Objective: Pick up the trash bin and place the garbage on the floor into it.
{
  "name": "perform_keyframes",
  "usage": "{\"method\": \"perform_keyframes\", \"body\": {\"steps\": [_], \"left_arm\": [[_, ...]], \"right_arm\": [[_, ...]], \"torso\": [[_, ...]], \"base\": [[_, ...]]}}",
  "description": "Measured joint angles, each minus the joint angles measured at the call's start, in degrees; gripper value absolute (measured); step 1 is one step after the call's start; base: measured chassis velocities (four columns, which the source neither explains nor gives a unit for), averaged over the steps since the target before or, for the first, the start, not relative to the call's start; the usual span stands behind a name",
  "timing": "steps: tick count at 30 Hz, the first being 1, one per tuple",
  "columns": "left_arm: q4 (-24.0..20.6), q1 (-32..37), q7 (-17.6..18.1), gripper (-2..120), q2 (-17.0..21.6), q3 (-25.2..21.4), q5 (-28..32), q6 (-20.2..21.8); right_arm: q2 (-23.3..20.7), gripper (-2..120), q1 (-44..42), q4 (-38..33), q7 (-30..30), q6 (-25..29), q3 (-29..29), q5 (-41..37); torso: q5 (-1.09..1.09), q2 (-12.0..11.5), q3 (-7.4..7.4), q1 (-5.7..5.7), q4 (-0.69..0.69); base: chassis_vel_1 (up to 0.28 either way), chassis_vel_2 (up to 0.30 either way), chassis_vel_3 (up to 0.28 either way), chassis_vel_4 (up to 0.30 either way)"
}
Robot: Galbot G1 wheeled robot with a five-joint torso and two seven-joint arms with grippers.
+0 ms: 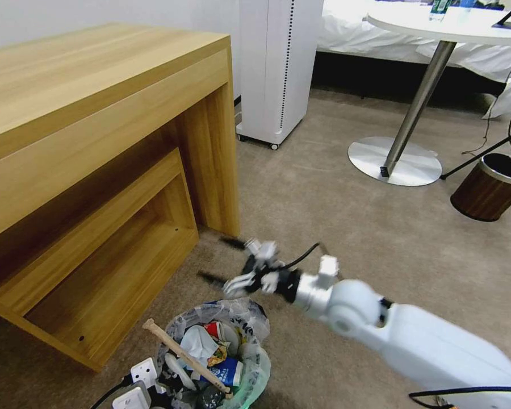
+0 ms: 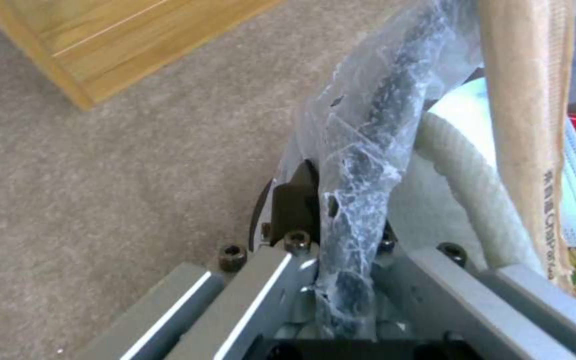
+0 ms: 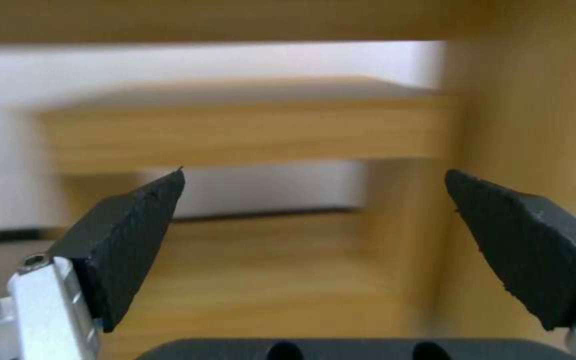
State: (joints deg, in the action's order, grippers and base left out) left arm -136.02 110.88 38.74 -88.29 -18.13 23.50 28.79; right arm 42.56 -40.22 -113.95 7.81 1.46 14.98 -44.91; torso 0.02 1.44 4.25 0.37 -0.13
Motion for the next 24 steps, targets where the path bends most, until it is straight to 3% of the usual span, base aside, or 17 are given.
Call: {"method": "perform_keyframes", "body": {"steps": [1, 3, 5, 8, 17, 20, 21, 24], "left_arm": [[0.00, 0.00, 0.00, 0, 0.00, 0.00, 0.00, 0.00], [-0.15, -0.21, -1.39, 0, 0.61, 0.04, 0.29, -0.23], [-0.20, -0.21, -1.62, 0, 0.77, 0.12, 0.32, -0.25], [-0.53, -0.16, -2.53, 0, 1.62, 0.66, 0.29, -0.27], [-0.88, -0.03, -2.81, 0, 3.34, 1.88, 0.37, -0.21], [-0.88, 0.16, -2.87, 0, 4.10, 2.84, 0.28, -0.13], [-0.88, 0.16, -2.87, 0, 4.10, 2.84, 0.28, -0.13], [-0.86, 0.46, -2.84, 0, 5.39, 3.47, 0.25, -0.14]], "right_arm": [[0.00, 100, 0.00, 0.00, 0.00, 0.00, 0.00, 0.00], [-1.61, 100, -2.13, -1.29, -11.90, -5.46, -5.52, 1.30], [-1.99, 100, -2.97, -1.44, -14.15, -6.43, -7.28, 0.93], [-3.67, 100, -8.07, -1.60, -19.28, -10.26, -16.33, -0.62], [-4.60, 100, -19.40, -3.46, -23.75, -16.17, -31.78, -1.69], [-4.19, 100, -29.00, -5.81, -24.53, -20.31, -41.23, -1.98], [-4.19, 100, -29.00, -5.81, -24.53, -20.31, -41.23, -1.98], [-4.12, 100, -39.09, -7.97, -24.47, -24.95, -49.51, -1.77]], "torso": [[0.00, 0.00, 0.00, 0.00, 0.00], [-0.01, 0.00, 0.00, 0.00, 0.00], [0.00, 0.00, 0.00, 0.00, 0.01], [0.00, 0.00, 0.00, 0.00, -0.01], [0.00, 0.00, 0.00, 0.00, 0.02], [-0.01, 0.00, -0.01, -0.01, 0.00], [-0.01, 0.00, -0.01, -0.01, 0.00], [-0.01, 0.00, -0.01, 0.00, -0.01]], "base": [[0.000, 0.000, 0.000, 0.000], [0.000, 0.000, 0.000, 0.000], [0.000, 0.000, 0.000, 0.000], [0.000, 0.000, 0.000, 0.000], [0.000, 0.000, 0.000, 0.000], [0.000, 0.000, 0.000, 0.000], [0.000, 0.000, 0.000, 0.000], [0.000, 0.000, 0.000, 0.000]]}}
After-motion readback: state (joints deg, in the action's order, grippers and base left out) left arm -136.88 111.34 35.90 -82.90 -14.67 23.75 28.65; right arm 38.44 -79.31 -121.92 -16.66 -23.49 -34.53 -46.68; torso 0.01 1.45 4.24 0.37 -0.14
